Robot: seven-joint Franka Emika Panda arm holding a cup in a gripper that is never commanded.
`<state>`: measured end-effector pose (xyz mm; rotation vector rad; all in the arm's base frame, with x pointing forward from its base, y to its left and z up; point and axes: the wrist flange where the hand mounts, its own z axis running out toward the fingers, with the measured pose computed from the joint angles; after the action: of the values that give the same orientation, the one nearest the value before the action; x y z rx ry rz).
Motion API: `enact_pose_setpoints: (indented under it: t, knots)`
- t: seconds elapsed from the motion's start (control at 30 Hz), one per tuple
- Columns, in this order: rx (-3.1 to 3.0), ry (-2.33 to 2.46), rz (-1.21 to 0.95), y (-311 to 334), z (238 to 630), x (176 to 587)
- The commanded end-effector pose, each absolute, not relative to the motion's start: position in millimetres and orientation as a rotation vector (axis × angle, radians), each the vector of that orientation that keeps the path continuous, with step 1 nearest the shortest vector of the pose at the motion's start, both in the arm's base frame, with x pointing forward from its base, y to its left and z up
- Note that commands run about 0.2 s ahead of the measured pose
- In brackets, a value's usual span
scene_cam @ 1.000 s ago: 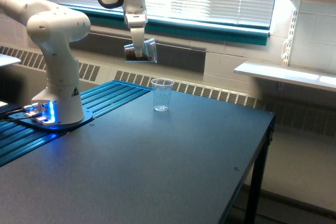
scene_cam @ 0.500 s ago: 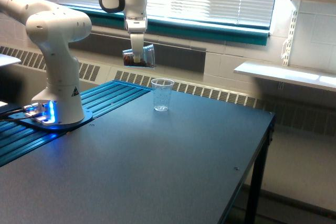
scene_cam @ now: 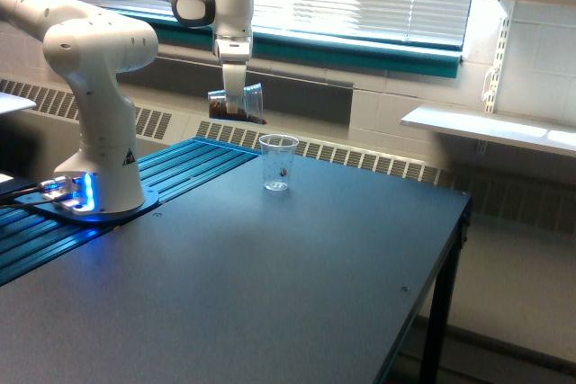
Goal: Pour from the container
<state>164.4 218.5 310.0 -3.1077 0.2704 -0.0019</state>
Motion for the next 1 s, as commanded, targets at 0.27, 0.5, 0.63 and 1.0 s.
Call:
enact_pose_setpoints:
  t: [0.27,0.5,0.63,1.0]
  knots:
    - [-3.127,0.27,0.028,205.2,296.0,166.8]
    - [-3.124,0.262,0.013,210.5,296.2,170.1]
    - [-3.126,0.253,0.008,216.8,296.9,173.0]
    - [-3.145,0.196,-0.002,230.8,301.2,182.0]
